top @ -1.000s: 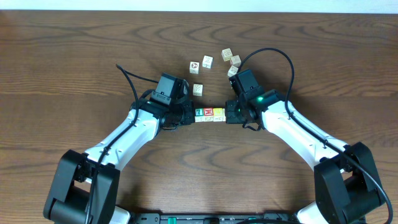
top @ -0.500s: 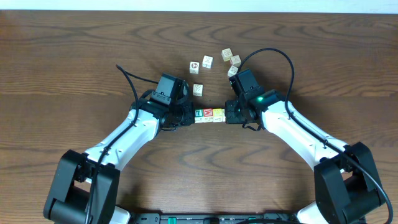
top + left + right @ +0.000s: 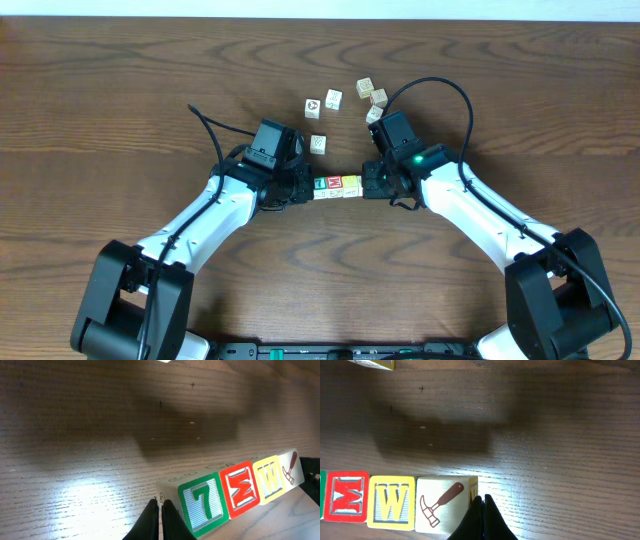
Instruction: Lift 4 blocks
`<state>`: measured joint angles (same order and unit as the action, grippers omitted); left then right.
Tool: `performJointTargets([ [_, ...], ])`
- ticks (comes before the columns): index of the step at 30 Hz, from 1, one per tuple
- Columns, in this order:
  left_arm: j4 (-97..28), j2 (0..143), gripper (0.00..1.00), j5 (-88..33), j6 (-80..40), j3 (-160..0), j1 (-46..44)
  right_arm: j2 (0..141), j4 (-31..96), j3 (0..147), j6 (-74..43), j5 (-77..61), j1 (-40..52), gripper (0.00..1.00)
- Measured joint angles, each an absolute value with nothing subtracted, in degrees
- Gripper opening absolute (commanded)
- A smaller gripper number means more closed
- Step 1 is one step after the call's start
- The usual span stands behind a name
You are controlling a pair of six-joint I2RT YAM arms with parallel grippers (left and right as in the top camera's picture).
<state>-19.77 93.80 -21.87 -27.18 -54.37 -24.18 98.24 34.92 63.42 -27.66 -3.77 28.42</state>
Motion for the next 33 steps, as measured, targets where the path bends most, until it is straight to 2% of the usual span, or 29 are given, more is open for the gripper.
performJointTargets([
  [33, -19.11, 96.03, 0.07, -22.48, -27.18, -52.36, -24.82, 100.47, 34.89, 63.42, -27.66, -3.9, 28.47, 0.01],
])
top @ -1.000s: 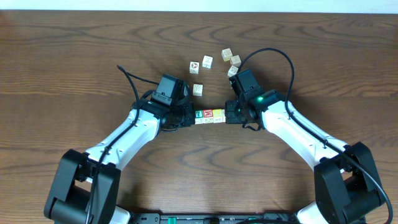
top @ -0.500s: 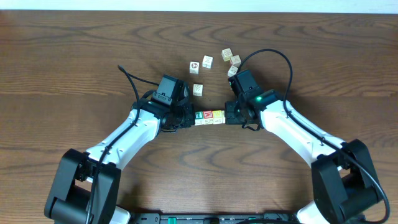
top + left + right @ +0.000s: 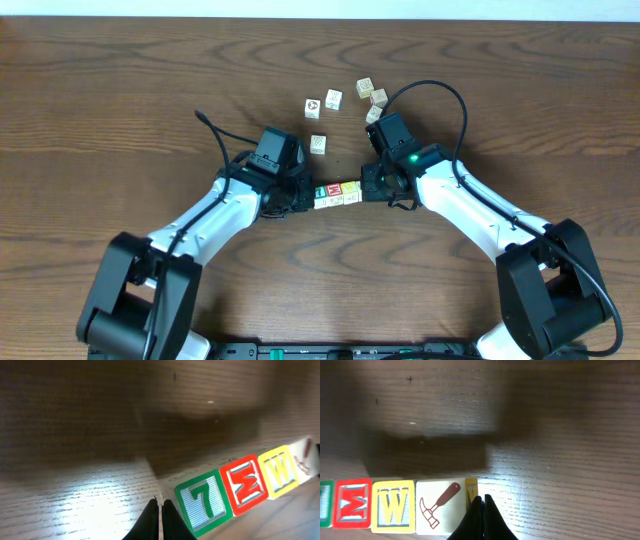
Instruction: Lift 4 blocks
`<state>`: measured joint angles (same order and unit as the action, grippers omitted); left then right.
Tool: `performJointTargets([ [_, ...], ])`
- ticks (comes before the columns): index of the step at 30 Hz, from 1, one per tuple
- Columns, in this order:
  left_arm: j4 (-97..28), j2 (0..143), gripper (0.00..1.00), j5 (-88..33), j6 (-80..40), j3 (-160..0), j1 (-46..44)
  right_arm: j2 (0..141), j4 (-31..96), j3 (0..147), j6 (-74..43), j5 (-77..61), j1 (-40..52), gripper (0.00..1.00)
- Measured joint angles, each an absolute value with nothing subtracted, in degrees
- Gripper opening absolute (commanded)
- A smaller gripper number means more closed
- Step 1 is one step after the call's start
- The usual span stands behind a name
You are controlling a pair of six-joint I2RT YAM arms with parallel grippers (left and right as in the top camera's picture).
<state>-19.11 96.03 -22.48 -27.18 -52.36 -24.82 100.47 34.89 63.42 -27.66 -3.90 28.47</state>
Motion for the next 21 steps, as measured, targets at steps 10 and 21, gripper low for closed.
performJointTargets([
  [10, -18.35, 99.66, 0.07, -23.99, -27.4, -51.92, -25.34, 100.47, 34.5, 63.99, -27.66, -4.08, 28.49, 0.01],
  [21, -18.15, 99.66, 0.07, -24.01, -27.42, -51.92, -25.34, 100.47, 34.5, 63.13, -27.66, -4.01, 28.49, 0.01],
])
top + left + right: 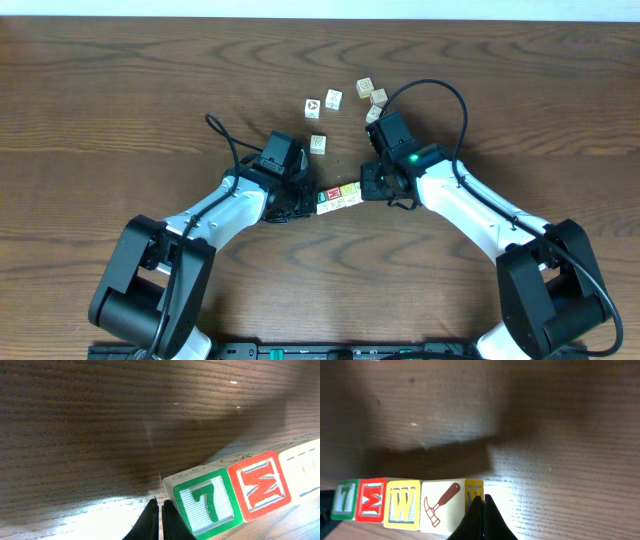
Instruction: Lift 4 blocks
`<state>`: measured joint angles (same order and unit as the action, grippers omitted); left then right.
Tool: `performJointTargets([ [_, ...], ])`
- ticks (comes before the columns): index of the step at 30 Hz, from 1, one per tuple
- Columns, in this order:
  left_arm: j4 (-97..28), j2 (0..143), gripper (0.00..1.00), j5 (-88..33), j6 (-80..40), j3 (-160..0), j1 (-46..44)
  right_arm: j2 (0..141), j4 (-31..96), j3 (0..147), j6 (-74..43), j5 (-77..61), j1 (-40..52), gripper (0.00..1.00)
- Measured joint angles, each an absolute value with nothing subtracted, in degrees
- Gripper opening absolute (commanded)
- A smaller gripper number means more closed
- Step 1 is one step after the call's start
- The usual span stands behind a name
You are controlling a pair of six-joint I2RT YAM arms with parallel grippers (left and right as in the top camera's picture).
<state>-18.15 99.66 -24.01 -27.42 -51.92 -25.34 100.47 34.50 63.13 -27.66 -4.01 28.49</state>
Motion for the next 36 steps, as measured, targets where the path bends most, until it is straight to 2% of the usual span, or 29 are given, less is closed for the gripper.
performJointTargets([
  [36, -21.15, 99.66, 0.08, -25.02, -25.15, -51.92, -26.81, 100.47, 42.83, 62.17, -27.62, -1.76, 30.87, 0.01],
])
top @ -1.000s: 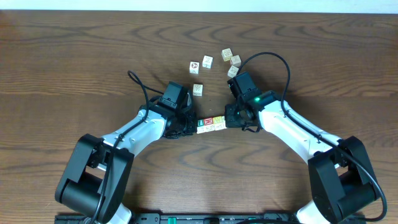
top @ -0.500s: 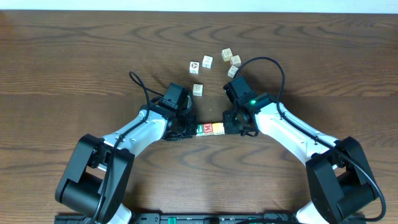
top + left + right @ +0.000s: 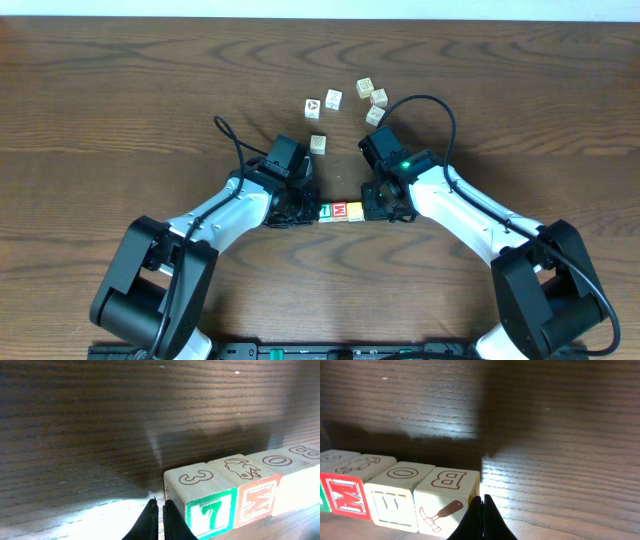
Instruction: Lift 4 blocks
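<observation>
A row of several wooden blocks sits end to end between my two grippers at mid table. In the left wrist view the green 7 block forms its left end, with a red block beside it. My left gripper is shut, its tips against that end. In the right wrist view the hammer block forms the right end, beside the W block and the red M block. My right gripper is shut and presses that end. Whether the row is off the table cannot be told.
Several loose blocks lie scattered behind the arms, the nearest one just behind my left wrist. Dark wooden table lies all around. Both arms reach in from the near edge, cables looping over them.
The row was tilted and a little farther back; now it is level and nearer the front edge. Both wrist views now show a second face of each block. Both grippers are still shut at its ends.
First the row lay level between the two shut grippers, coloured faces toward the wrist cameras. Then it sat slightly nearer and tilted, more so at the following moment. Now it is level again, nearer still, with the arms drawn in.
</observation>
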`<state>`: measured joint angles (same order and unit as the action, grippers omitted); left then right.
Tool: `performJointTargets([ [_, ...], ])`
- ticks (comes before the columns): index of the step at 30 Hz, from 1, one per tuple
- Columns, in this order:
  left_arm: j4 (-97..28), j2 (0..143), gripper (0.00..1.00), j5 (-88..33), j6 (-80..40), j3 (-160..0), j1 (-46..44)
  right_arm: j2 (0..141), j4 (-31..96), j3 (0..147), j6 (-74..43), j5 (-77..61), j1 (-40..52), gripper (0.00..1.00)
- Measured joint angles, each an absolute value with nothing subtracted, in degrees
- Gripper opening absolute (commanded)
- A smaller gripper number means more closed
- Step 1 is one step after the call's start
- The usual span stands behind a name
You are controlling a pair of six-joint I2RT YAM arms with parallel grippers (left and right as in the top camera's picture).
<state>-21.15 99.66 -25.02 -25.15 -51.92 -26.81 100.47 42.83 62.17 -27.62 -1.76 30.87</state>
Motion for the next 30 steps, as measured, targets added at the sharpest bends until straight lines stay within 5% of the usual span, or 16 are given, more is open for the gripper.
performJointTargets([
  [30, -20.84, 99.66, 0.08, -25.36, -24.16, -51.92, -27.88, 100.47, 42.81, 60.2, -27.59, 3.31, 32.21, 0.01],
])
